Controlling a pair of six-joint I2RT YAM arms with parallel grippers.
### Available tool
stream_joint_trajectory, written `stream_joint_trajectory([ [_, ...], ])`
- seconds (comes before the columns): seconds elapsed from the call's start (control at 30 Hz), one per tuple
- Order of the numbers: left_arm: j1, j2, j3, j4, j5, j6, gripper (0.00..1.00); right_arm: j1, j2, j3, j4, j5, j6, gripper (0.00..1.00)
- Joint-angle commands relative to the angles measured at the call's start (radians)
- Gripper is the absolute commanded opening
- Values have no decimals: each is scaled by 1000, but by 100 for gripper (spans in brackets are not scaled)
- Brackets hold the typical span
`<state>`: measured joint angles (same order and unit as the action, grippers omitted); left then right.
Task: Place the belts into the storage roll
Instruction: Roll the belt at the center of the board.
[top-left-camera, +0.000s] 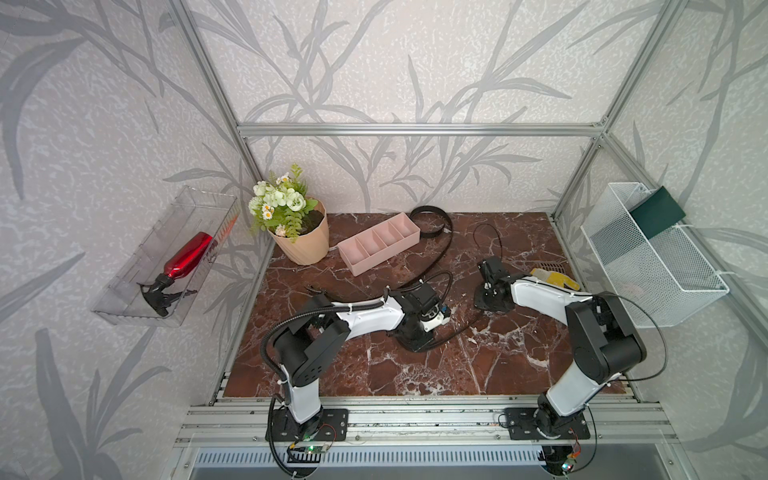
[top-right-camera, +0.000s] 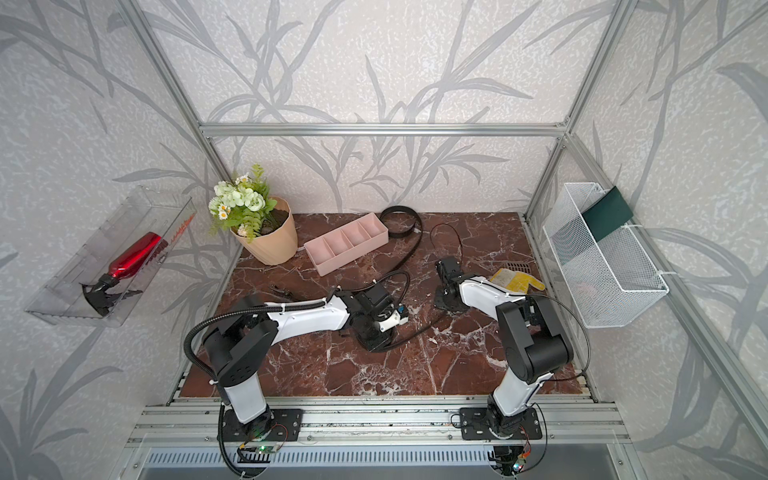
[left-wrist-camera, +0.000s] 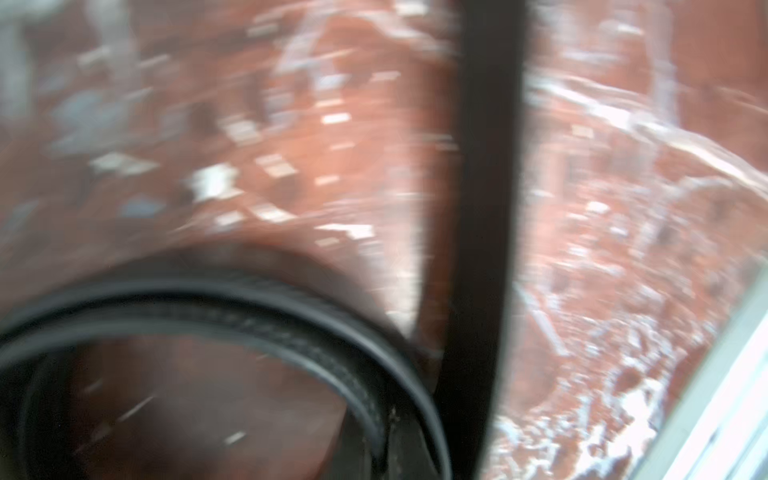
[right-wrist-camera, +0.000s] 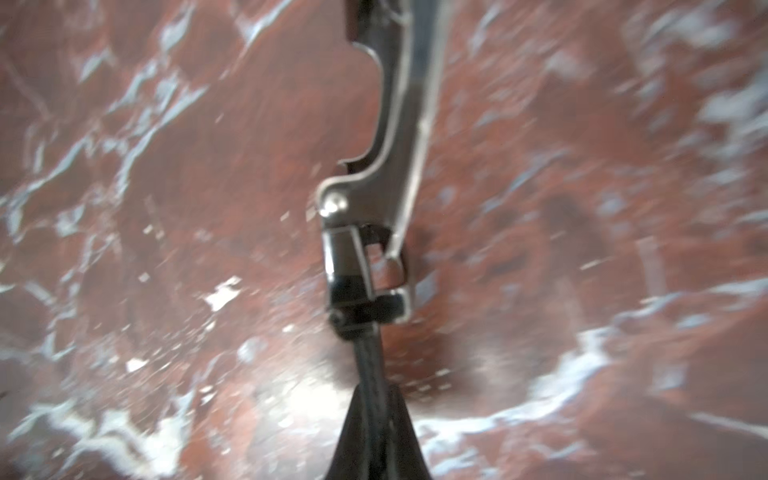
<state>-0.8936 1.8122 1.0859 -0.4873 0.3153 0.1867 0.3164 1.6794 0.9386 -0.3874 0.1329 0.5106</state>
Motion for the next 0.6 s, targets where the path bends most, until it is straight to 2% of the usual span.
stream_joint_trajectory([
  [0.0, -61, 20, -40, -11, 77, 126, 0, -21, -37, -20, 112, 101, -106, 0],
  [0.23, -103, 65, -26, 44, 108, 148, 0, 55, 22, 22, 305, -117, -167, 0],
  [0.3, -134, 90, 12, 20, 108, 179, 0, 60, 71, 24, 339, -157, -146, 0],
  [0.47, -166, 159, 88, -3, 121, 211, 0, 64, 154, 67, 388, -362, -97, 0],
  [0.57, -168, 197, 125, -8, 125, 209, 0, 62, 187, 105, 369, -478, -52, 15],
])
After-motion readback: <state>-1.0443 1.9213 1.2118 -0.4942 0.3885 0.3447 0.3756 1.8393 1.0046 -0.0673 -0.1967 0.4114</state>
